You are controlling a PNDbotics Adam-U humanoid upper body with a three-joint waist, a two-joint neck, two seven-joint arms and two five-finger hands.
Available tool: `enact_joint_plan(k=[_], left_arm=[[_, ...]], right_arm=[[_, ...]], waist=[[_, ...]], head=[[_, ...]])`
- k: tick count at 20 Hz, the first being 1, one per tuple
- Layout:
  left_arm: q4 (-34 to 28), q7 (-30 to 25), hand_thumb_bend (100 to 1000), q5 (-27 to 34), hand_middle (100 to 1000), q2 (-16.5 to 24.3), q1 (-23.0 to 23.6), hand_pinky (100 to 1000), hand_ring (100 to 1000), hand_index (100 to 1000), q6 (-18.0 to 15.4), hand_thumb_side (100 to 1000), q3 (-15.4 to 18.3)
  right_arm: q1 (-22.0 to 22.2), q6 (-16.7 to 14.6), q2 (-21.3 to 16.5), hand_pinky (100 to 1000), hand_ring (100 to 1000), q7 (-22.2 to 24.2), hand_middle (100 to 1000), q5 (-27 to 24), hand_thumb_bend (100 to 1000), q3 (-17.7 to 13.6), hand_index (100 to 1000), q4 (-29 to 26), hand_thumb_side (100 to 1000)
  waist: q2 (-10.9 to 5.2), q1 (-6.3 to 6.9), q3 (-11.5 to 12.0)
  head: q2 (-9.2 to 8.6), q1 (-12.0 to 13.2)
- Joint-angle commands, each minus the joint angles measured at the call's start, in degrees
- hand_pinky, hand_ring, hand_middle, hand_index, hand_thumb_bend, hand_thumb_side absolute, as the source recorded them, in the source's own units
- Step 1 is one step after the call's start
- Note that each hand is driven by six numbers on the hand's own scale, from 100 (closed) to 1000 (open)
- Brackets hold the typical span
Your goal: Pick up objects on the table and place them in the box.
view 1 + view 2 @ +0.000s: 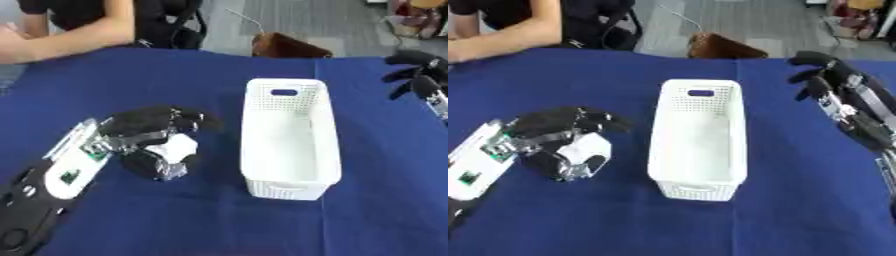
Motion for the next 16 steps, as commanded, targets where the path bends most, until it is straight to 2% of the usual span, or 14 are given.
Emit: enact_joint_plan(k=[1,4,11,12,13,14,15,16], left_arm=[[-0.3,-5.5,100,-1.6,836,0.6,-0.5,673,788,936,-6.7,567,1.1],[-0.2,-4.7,100,-3.0,833,0.7,-0.4,673,787,932,-6.8,525,1.1],[0.0,-3.3,100,-4.9,823,0.7,-0.3,662,770,919,-6.8,503,1.2],[0.0,-3.0,100,-5.3,812,0.7,-0.4,647,749,910,-6.7,446,1.4],[0.1,-2.6,100,-5.8,814,0.7,-0.4,650,753,911,-6.6,460,1.5],[0.3,-2.2,100,-6.4,800,0.7,-0.4,634,730,897,-6.5,420,1.7],[0.7,-1.7,100,-7.2,804,0.7,-0.5,640,737,901,-6.3,428,1.9],[1.1,-1.1,100,-8.1,760,0.6,-0.5,577,665,867,-6.2,343,2.1]], right_arm=[[-1.4,-0.2,-0.7,619,769,-0.1,856,-0.3,149,-0.6,946,-1.0,821],[-1.4,-0.2,-0.7,619,769,-0.2,856,-0.3,148,-0.7,945,-1.0,821],[-1.4,-0.2,-0.7,619,769,-0.1,856,-0.3,146,-0.7,945,-1.1,821],[-1.4,-0.2,-0.7,619,770,-0.1,856,-0.3,145,-0.7,945,-1.1,822],[-1.4,-0.2,-0.7,619,770,-0.1,856,-0.3,146,-0.7,945,-1.1,822],[-1.4,-0.2,-0.7,619,770,-0.1,856,-0.3,145,-0.7,945,-1.1,822],[-1.4,-0.2,-0.6,619,770,-0.1,856,-0.3,145,-0.7,945,-1.1,822],[-1.5,-0.2,-0.6,620,770,-0.1,856,-0.3,143,-0.7,945,-1.1,822]], waist=[[-0.82,-0.05,-0.1],[-0.75,-0.04,-0.1],[-0.72,0.01,-0.1],[-0.72,0.00,-0.1],[-0.72,-0.01,-0.2],[-0.71,-0.03,-0.2],[-0.70,-0.06,-0.3],[-0.68,-0.08,-0.3]], head=[[-0.58,0.6],[-0.52,0.6],[-0.61,0.7],[-0.65,0.7],[-0.69,0.7],[-0.76,0.7],[-0.83,0.7],[-0.88,0.7]])
